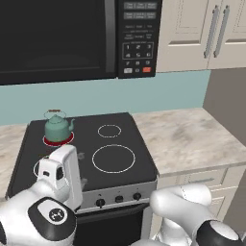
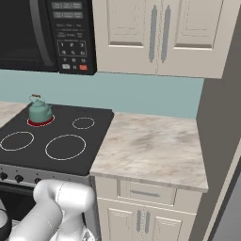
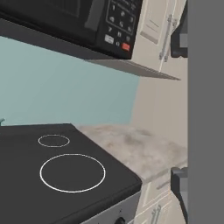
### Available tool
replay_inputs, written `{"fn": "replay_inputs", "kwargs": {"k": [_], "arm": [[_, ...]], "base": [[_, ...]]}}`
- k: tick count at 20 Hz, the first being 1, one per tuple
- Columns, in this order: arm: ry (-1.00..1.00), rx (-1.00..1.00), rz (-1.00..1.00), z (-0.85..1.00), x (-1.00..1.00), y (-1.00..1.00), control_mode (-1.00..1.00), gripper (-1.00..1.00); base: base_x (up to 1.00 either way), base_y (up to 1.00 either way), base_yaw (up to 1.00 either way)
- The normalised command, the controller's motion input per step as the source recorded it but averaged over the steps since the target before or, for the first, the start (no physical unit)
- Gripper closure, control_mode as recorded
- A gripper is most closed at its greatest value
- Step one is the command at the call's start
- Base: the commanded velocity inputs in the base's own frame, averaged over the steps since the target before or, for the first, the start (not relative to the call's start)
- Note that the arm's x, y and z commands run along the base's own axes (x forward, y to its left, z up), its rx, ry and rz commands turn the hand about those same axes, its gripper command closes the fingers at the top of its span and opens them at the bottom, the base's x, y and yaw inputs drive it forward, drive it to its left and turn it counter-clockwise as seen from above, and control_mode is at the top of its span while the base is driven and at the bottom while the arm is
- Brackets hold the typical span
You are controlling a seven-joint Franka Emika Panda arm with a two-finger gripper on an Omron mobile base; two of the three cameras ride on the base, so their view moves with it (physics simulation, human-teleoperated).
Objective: The kettle is done boiling. Turn off the stove, then wait for 300 timesteps before moving the kettle to the dining table.
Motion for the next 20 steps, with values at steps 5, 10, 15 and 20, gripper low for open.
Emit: {"fn": "replay_inputs", "kwargs": {"k": [5, 10, 15, 20], "arm": [[0.00, -0.18, 0.06, -0.40, 0.00, 0.14, -1.00, -1.00], [0.00, -0.18, 0.01, -0.45, 0.00, 0.02, -1.00, -1.00], [0.00, -0.19, 0.03, -0.45, 0.00, 0.09, -1.00, -1.00], [0.02, -0.18, 0.04, -0.47, 0.00, 0.15, -1.00, -1.00]], "base": [[0.00, 0.00, 0.00], [0.00, 0.00, 0.00], [0.00, 0.00, 0.00], [0.00, 0.00, 0.00]]}}
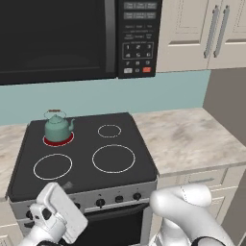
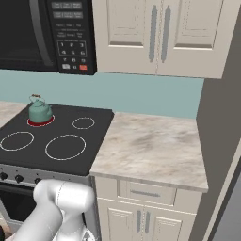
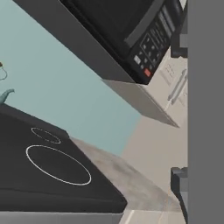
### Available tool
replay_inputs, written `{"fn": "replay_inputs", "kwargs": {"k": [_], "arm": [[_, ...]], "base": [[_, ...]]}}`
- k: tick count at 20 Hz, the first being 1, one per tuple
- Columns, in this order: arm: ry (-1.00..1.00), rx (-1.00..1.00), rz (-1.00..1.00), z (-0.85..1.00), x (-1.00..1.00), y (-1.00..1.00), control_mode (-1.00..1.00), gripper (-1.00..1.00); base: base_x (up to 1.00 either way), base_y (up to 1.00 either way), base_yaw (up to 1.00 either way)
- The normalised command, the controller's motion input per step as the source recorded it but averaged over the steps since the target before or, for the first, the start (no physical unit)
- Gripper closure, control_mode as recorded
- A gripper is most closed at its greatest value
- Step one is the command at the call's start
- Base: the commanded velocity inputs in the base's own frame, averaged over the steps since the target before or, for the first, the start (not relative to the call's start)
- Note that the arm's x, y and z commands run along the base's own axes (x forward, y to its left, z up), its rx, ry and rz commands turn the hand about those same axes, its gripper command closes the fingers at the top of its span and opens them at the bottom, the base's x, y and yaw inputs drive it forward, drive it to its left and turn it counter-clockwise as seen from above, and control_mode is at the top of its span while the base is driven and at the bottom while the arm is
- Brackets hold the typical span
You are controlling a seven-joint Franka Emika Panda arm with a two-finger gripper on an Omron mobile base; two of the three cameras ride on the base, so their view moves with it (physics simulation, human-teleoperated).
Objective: The kettle is done boiling. Turn off the stove, then wait for 300 timesteps before moving the kettle to the dining table.
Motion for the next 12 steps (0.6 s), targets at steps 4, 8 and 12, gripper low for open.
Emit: {"fn": "replay_inputs", "kwargs": {"k": [4, 8, 12], "arm": [[0.00, -0.16, 0.05, -0.49, 0.00, 0.10, -1.00, -1.00], [0.01, -0.15, 0.04, -0.48, 0.01, 0.11, -1.00, -1.00], [0.06, -0.15, 0.04, -0.51, 0.13, 0.14, -1.00, -1.00]], "base": [[0.00, 0.00, 0.00], [0.00, 0.00, 0.00], [0.00, 0.00, 0.00]]}}
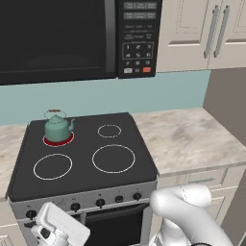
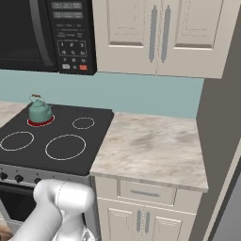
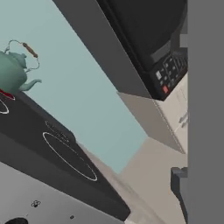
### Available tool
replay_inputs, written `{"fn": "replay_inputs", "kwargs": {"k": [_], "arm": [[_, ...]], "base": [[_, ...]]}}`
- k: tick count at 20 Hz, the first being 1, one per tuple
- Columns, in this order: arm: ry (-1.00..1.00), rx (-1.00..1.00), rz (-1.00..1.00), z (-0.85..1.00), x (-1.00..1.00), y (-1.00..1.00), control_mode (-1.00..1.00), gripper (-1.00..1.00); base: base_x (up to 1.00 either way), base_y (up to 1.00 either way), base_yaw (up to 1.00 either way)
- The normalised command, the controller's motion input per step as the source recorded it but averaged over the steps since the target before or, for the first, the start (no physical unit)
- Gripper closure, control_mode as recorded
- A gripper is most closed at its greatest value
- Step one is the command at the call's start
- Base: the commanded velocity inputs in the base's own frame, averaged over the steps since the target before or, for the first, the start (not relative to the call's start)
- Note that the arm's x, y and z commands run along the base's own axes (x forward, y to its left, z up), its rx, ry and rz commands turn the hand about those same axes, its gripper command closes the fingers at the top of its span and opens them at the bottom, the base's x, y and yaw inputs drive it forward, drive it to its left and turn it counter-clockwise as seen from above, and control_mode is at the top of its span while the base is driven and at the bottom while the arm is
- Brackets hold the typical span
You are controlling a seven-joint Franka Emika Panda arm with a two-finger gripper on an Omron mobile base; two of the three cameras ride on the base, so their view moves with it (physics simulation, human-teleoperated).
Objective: The kettle is done boiling. Turn off the stove, then wait for 300 timesteps before moving the kettle to the dining table.
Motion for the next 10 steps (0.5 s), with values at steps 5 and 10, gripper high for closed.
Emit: {"fn": "replay_inputs", "kwargs": {"k": [5, 10], "arm": [[0.08, -0.12, 0.03, -0.47, 0.18, 0.11, -1.00, -1.00], [0.10, -0.09, 0.03, -0.44, 0.22, 0.16, -1.00, -1.00]], "base": [[0.00, 0.00, 0.00], [0.00, 0.00, 0.00]]}}
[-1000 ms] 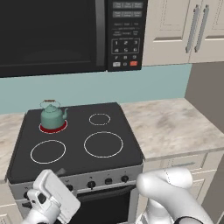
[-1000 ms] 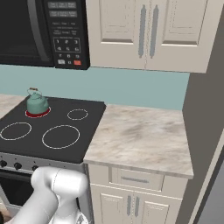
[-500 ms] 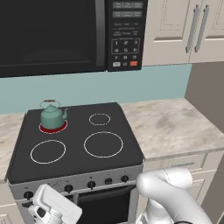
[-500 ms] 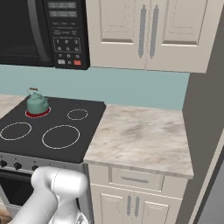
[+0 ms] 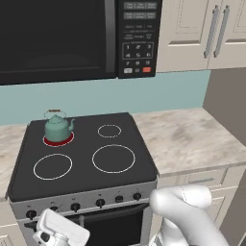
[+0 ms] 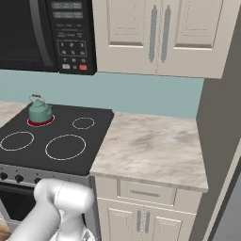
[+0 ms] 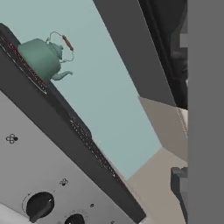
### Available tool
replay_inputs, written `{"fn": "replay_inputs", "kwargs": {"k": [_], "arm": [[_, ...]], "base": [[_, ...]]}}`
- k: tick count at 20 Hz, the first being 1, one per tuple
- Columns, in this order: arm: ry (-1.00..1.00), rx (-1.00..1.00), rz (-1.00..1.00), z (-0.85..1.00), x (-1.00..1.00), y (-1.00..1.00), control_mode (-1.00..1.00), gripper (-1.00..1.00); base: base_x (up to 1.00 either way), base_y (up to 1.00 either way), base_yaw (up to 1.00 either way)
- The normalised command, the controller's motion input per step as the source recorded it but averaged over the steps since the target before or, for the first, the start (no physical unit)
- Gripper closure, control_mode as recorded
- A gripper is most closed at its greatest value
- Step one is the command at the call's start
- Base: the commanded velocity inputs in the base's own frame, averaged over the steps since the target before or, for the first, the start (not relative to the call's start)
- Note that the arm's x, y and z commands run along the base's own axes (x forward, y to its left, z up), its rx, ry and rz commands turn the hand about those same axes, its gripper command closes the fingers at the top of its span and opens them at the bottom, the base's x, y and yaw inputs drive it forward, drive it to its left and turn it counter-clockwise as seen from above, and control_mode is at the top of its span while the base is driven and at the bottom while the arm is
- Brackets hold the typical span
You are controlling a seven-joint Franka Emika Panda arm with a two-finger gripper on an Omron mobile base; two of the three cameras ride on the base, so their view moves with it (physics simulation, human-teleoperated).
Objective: The kettle is done boiling. Turn off the stove, then wait for 300 timesteps before moving the kettle to the dining table.
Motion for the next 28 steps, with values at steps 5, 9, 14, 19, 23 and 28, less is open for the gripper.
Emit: {"fn": "replay_inputs", "kwargs": {"k": [5, 9, 14, 19, 23, 28], "arm": [[0.10, -0.10, 0.02, -0.44, 0.22, 0.25, -1.00, -1.00], [0.09, -0.12, 0.02, -0.36, 0.15, 0.30, -1.00, -1.00], [0.04, -0.14, 0.02, -0.27, 0.11, 0.19, -1.00, -1.00], [0.00, -0.20, 0.03, -0.22, 0.10, 0.11, -1.00, -1.00], [0.03, -0.21, 0.04, -0.16, 0.21, 0.05, -1.00, -1.00], [0.01, -0.09, 0.03, -0.14, 0.30, 0.01, -1.00, -1.00]], "base": [[0.00, 0.00, 0.00], [0.00, 0.00, 0.00], [0.00, 0.00, 0.00], [0.00, 0.00, 0.00], [0.00, 0.00, 0.00], [0.00, 0.00, 0.00]]}}
